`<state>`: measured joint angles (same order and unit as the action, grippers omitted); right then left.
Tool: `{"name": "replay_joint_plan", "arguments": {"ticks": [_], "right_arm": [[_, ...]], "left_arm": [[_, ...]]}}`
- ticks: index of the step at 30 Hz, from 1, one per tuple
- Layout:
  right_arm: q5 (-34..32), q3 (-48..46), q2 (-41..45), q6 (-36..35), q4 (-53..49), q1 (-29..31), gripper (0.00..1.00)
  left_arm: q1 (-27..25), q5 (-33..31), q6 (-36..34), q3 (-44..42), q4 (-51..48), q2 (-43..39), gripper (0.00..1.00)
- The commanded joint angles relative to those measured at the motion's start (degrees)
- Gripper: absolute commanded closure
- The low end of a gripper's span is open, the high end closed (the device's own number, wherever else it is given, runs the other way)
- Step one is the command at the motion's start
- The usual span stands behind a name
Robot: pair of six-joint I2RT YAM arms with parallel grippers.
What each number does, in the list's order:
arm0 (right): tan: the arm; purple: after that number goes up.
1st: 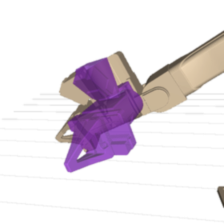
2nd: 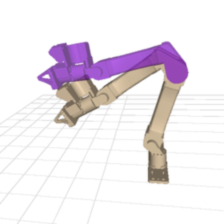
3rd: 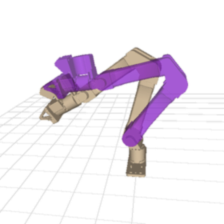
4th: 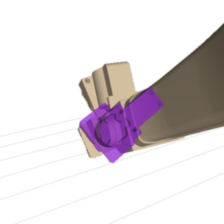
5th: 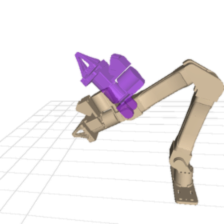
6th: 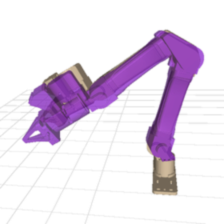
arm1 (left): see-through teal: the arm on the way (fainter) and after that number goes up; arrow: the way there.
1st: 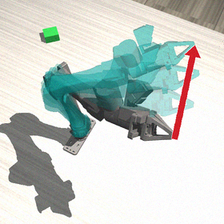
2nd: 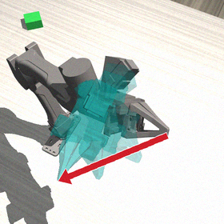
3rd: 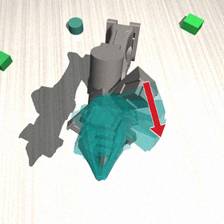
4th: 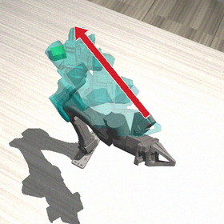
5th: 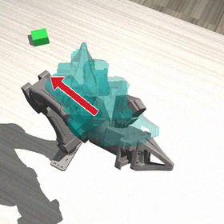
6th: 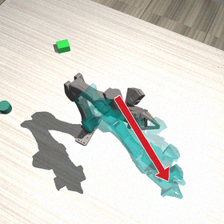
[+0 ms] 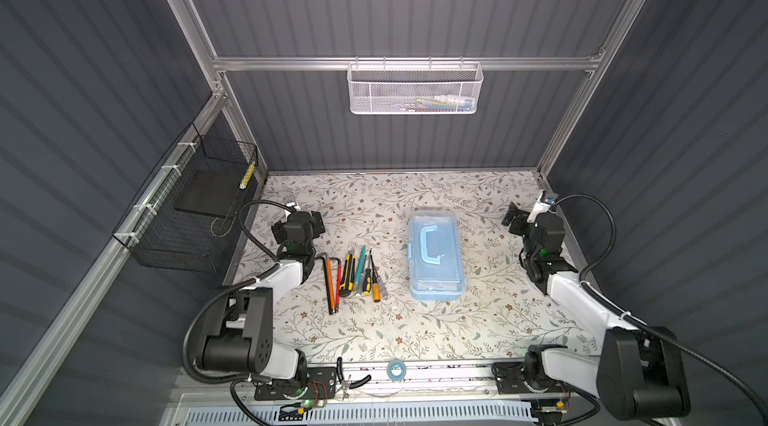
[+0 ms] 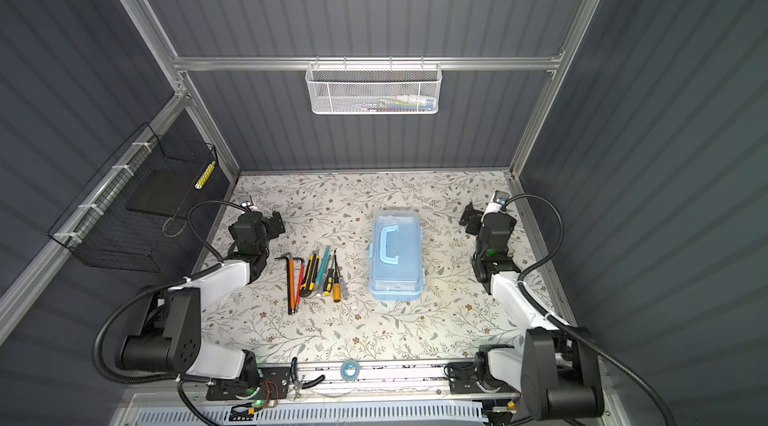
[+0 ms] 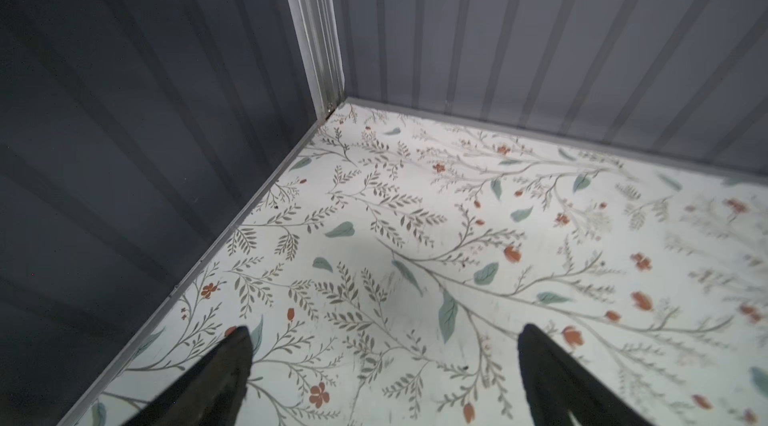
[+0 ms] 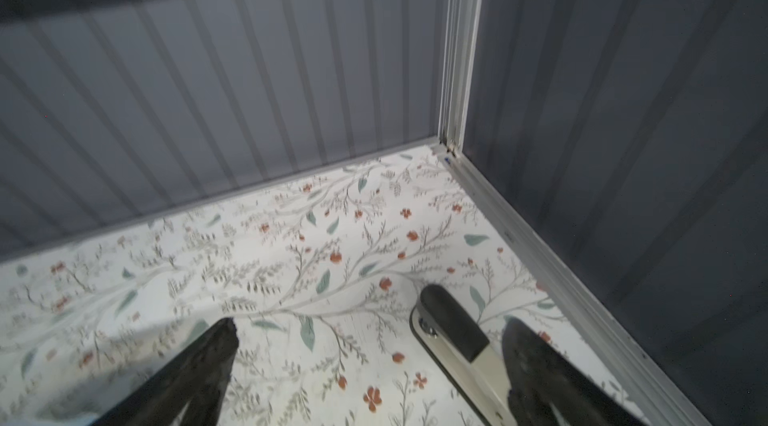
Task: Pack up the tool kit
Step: 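Reach the left gripper to the blue box base while the right reaches its lid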
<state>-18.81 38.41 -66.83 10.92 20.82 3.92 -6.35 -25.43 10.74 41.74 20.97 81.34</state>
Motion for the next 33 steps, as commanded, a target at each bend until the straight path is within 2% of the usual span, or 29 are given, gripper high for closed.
{"name": "replay_joint_plan", "arguments": {"ticks": [1, 4, 7, 9, 12, 14, 17, 20, 23, 27, 33], "right_arm": [[-6.01, 3.97, 2.33, 4.52, -19.59, 5.02, 0.01], [-3.89, 10.40, 5.31, 9.67, -32.50, 9.72, 0.01], [5.42, 17.17, 5.36, 17.65, -44.43, 11.97, 0.04], [8.74, 19.13, 5.91, 20.61, -47.40, 15.47, 0.08], [12.61, 21.87, 5.04, 24.08, -50.59, 19.86, 0.17], [16.29, 22.82, 3.73, 25.87, -51.08, 21.95, 0.24], [18.76, 23.31, 0.30, 27.74, -49.68, 25.68, 0.47], [19.57, 24.44, -4.17, 28.57, -48.58, 28.72, 0.56], [21.10, 25.75, -9.04, 29.31, -46.68, 30.88, 0.57], [24.88, 27.73, -15.82, 30.62, -45.71, 31.67, 0.52], [28.84, 27.51, -21.21, 32.62, -41.58, 31.68, 0.52]], "left_arm": [[-0.86, 8.92, 7.71, 7.98, -22.02, -0.84, 0.00], [-4.19, 21.16, 8.31, 9.53, -25.15, -3.11, 0.00], [-5.45, 34.32, 13.51, 8.77, -24.84, -5.28, 0.01], [-7.99, 37.77, 15.22, 8.75, -25.45, -5.87, 0.02], [-12.27, 38.47, 16.64, 8.64, -27.13, -6.36, 0.04], [-13.12, 40.78, 18.78, 7.30, -25.76, -6.05, 0.06], [-14.36, 41.96, 19.69, 5.64, -24.14, -5.11, 0.10], [-15.03, 43.10, 20.24, 4.70, -22.55, -3.83, 0.13], [-16.31, 43.89, 20.98, 4.21, -20.33, -2.16, 0.15], [-19.94, 43.89, 20.51, 4.85, -19.30, 0.64, 0.15], [-23.28, 43.78, 21.35, 5.41, -16.75, 4.89, 0.16]]}}
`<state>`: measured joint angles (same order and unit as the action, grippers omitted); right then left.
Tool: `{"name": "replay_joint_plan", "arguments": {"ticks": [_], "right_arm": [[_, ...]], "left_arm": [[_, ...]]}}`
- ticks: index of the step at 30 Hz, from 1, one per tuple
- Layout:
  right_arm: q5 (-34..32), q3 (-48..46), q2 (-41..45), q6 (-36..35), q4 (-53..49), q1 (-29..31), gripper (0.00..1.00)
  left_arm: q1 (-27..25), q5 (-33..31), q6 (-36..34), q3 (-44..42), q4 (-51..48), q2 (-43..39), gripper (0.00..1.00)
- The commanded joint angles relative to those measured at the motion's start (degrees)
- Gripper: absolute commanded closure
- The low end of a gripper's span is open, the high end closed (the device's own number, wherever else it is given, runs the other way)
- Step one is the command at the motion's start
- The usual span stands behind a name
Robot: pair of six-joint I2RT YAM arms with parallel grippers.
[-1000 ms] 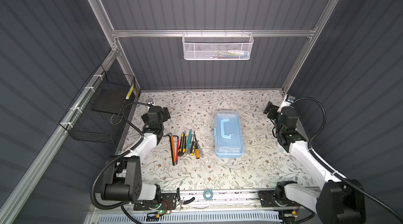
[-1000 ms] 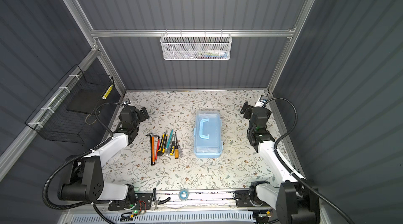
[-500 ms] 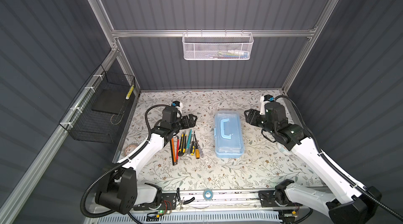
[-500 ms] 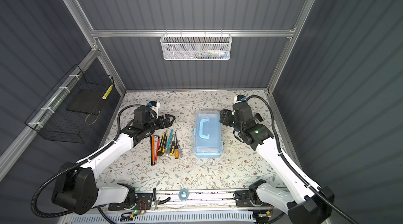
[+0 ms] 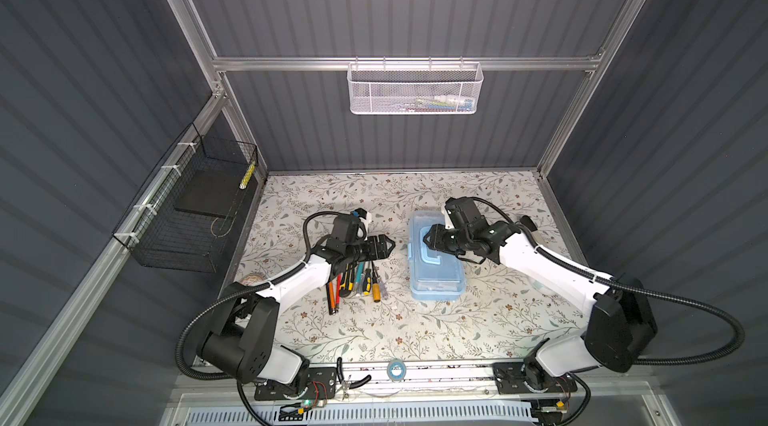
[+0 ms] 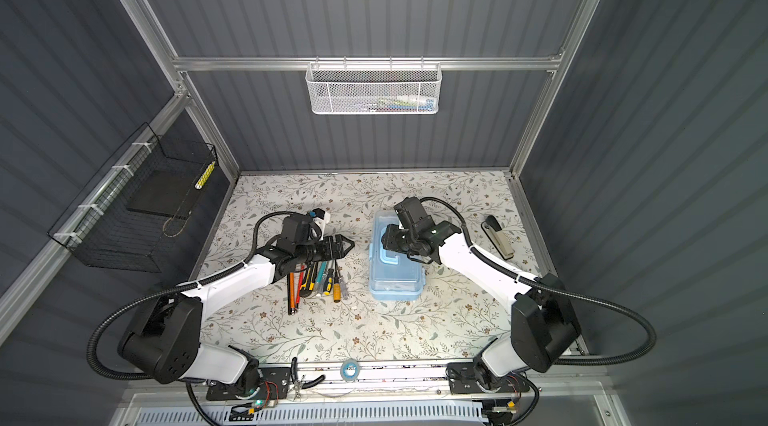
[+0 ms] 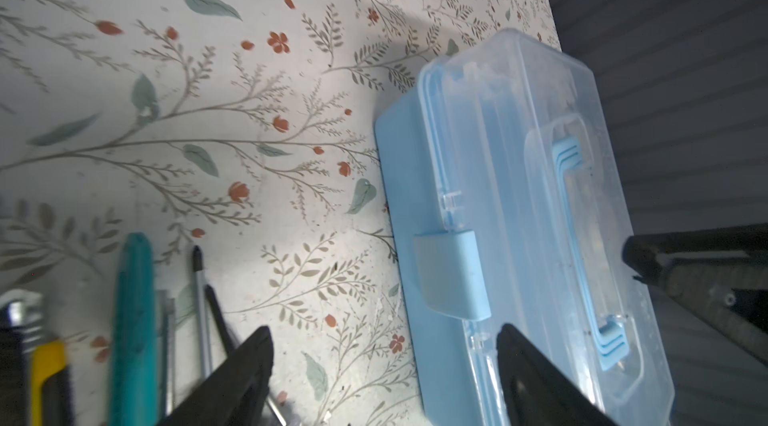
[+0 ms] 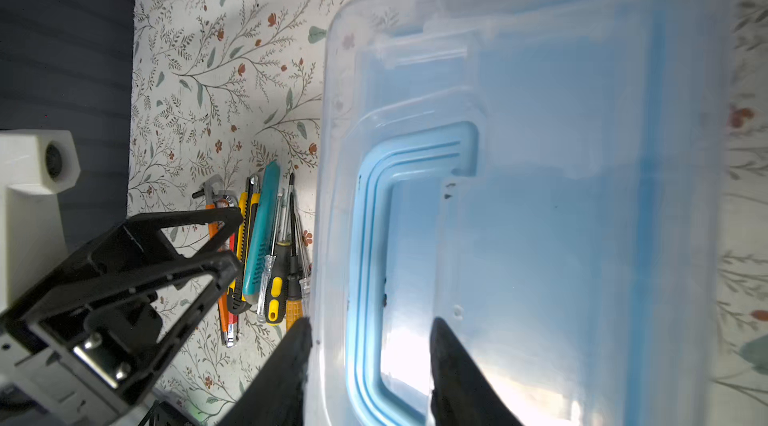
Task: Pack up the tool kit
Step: 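Reach the left gripper to the blue box base while the right reaches its lid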
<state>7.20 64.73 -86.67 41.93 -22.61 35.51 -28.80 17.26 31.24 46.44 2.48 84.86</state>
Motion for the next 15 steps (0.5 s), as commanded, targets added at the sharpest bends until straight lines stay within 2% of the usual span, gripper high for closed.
{"name": "replay_joint_plan", "arguments": {"ticks": [1, 10, 15], "right_arm": [[3.17, 1.23, -2.03, 1.87, 2.10, 0.10, 0.52], [9.58, -0.30, -6.03, 4.93, 7.09, -0.38, 0.51], [22.62, -5.74, -6.92, 7.84, 18.63, -3.06, 0.50]], "left_arm": [[-1.22, 0.90, 0.93, 0.98, 2.03, 2.03, 0.16], [-3.52, 1.20, 0.90, 3.48, 3.75, 6.04, 0.16], [-4.72, 3.16, 0.74, 4.52, 5.03, 7.46, 0.15]]}}
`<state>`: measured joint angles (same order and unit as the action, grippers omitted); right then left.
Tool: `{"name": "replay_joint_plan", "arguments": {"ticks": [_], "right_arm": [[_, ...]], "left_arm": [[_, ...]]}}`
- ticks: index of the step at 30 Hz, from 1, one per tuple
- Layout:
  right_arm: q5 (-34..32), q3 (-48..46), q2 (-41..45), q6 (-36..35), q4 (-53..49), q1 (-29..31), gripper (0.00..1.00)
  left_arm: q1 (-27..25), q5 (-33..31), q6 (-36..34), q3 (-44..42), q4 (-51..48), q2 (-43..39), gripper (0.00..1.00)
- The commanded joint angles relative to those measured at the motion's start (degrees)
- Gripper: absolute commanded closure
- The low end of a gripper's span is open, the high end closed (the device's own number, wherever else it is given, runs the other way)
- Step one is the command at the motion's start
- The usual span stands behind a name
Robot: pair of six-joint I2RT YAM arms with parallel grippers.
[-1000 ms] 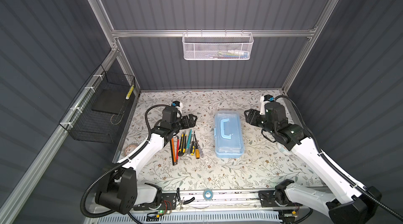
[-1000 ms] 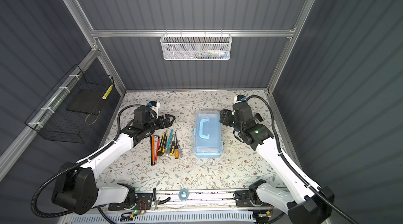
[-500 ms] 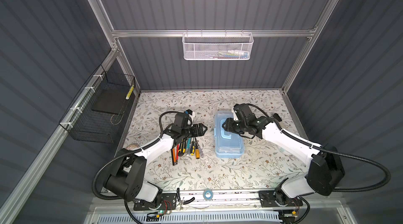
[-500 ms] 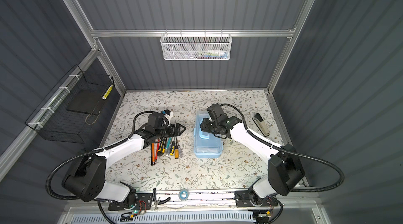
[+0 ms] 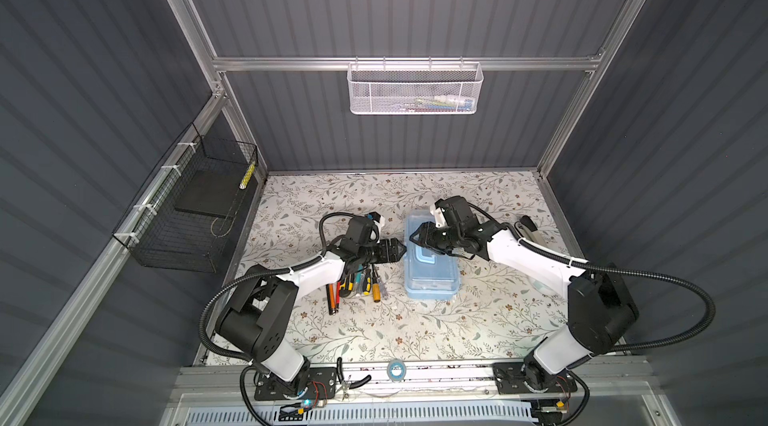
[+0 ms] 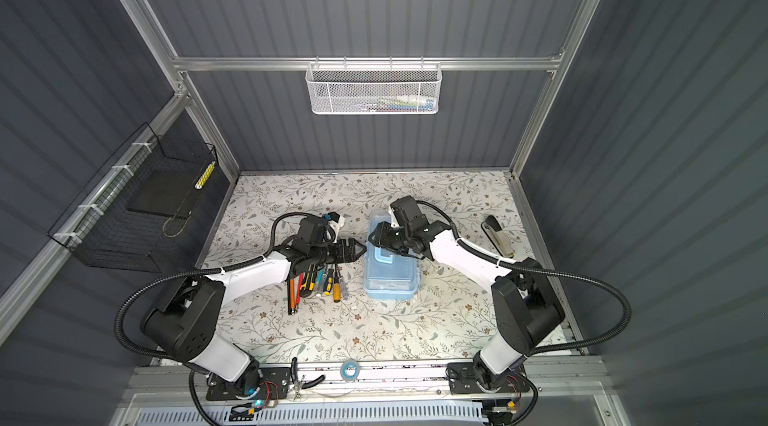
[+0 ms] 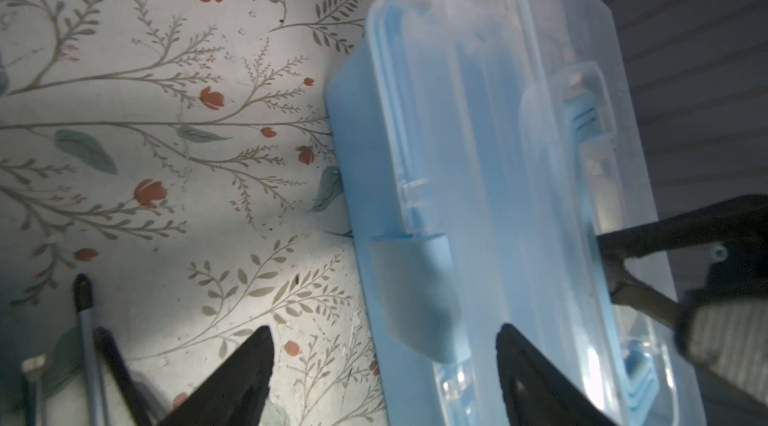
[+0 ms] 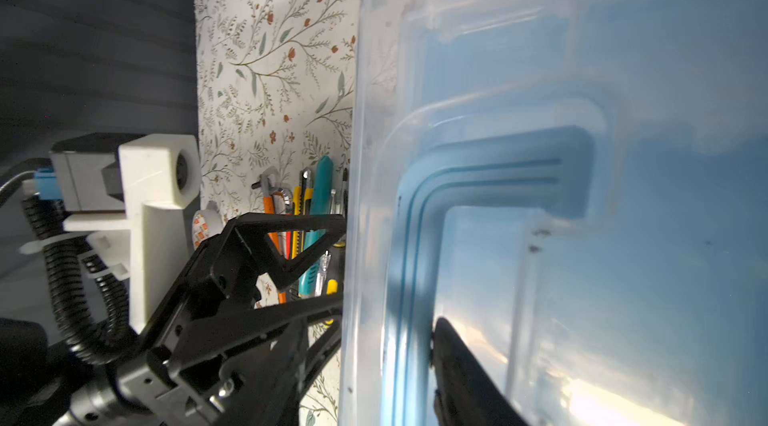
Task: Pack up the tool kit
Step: 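Reach the left gripper to the blue box base while the right reaches its lid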
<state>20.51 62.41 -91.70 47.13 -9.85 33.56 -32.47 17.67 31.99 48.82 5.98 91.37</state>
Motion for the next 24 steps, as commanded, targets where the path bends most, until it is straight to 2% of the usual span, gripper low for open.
{"name": "replay_joint_plan", "arguments": {"ticks": [1, 4, 8, 17, 19, 22, 24], "right_arm": [[11.70, -4.79, -1.94, 3.39, 8.86, -1.72, 0.50], [15.53, -6.71, -2.67, 4.27, 12.43, -2.69, 0.50], [16.16, -6.51, -3.35, 2.99, 11.78, -2.63, 0.50], [21.07, -7.22, -4.97, 2.65, 16.94, -2.62, 0.51], [22.16, -6.06, -5.82, 1.53, 14.72, -2.35, 0.52], [19.08, -3.02, -6.44, -2.58, 6.31, -2.04, 0.53], [21.25, -3.00, -6.91, -3.03, 7.20, -2.05, 0.56]], "left_arm": [[-1.34, 2.88, -0.10, 2.39, 1.66, 1.28, 0.15], [-2.22, 3.03, -0.23, 2.86, 2.02, 2.04, 0.15], [-3.40, 3.18, -0.79, 3.52, 2.04, 2.92, 0.15], [-4.97, 3.14, -1.45, 5.30, 1.41, 4.82, 0.15], [-5.06, 2.99, -1.62, 5.87, 1.24, 5.15, 0.15], [-5.15, 2.89, -2.34, 6.75, 0.55, 5.30, 0.15], [-5.14, 2.80, -2.52, 7.14, 0.37, 5.46, 0.15]]}}
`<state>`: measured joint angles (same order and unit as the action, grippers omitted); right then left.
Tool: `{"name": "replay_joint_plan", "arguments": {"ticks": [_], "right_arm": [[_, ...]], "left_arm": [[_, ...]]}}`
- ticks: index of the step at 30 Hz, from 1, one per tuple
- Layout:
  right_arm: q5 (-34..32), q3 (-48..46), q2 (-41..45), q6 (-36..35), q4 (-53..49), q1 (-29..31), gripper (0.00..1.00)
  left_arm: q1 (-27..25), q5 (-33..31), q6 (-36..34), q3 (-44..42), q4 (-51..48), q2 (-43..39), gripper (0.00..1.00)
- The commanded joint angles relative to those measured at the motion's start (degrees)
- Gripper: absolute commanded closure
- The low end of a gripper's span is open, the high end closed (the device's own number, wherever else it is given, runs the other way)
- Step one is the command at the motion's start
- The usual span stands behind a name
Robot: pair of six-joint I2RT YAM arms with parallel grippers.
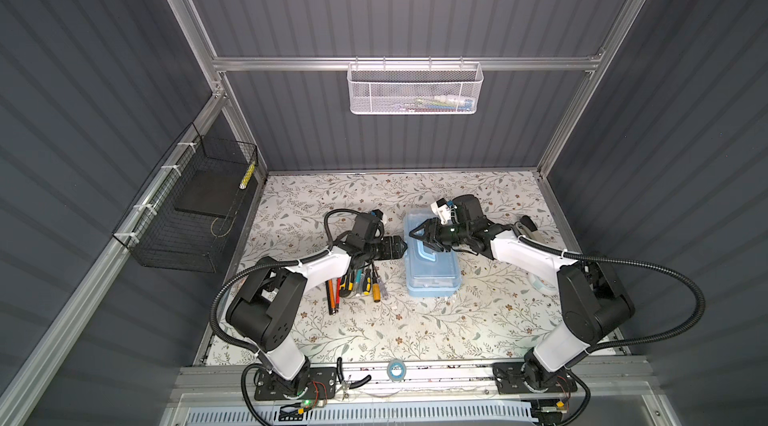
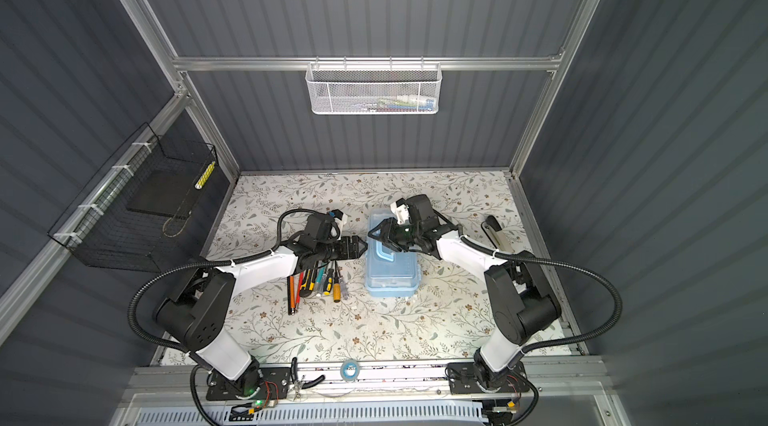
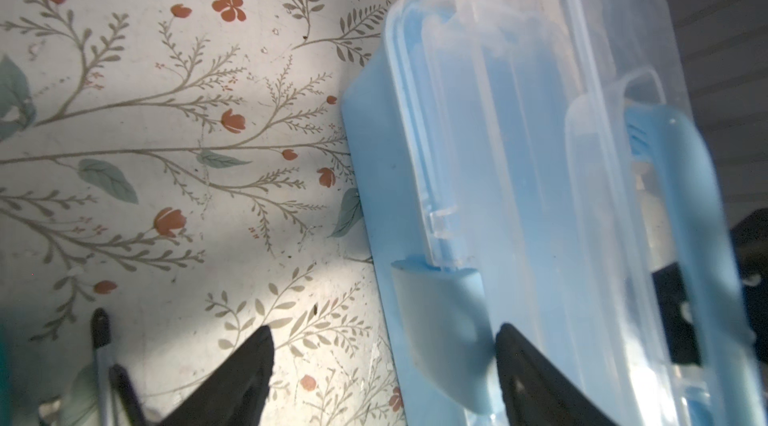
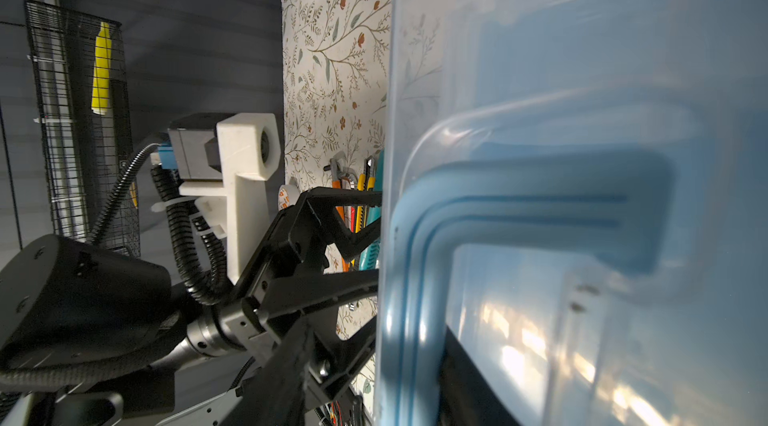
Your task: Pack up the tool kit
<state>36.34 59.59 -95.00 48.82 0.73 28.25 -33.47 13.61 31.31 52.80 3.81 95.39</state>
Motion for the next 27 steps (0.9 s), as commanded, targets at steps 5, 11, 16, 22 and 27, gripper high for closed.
{"name": "replay_joint_plan", "arguments": {"ticks": [5, 11, 16, 22, 27], "right_arm": [[17.69, -3.43, -6.25, 4.12, 14.04, 3.31, 0.59], [14.60, 1.42, -9.22, -1.47, 2.73, 4.36, 0.75], [15.43, 0.66, -8.95, -1.87, 2.73, 4.73, 0.82], [14.16, -0.52, -4.69, -3.69, 1.17, 4.08, 1.00], [19.08, -4.84, 0.43, -2.24, 7.03, 0.06, 1.00]], "left_arm": [[-4.39, 8.16, -2.27, 4.72, 1.94, 3.07, 0.15], [-4.67, 8.32, -3.34, 7.09, 0.23, 4.81, 0.15], [-4.67, 8.19, -4.60, 9.25, -1.56, 5.90, 0.15], [-4.58, 6.27, -5.36, 9.25, -2.63, 4.06, 0.15], [-4.07, 5.72, -6.48, 9.17, -5.02, 0.08, 0.15]]}}
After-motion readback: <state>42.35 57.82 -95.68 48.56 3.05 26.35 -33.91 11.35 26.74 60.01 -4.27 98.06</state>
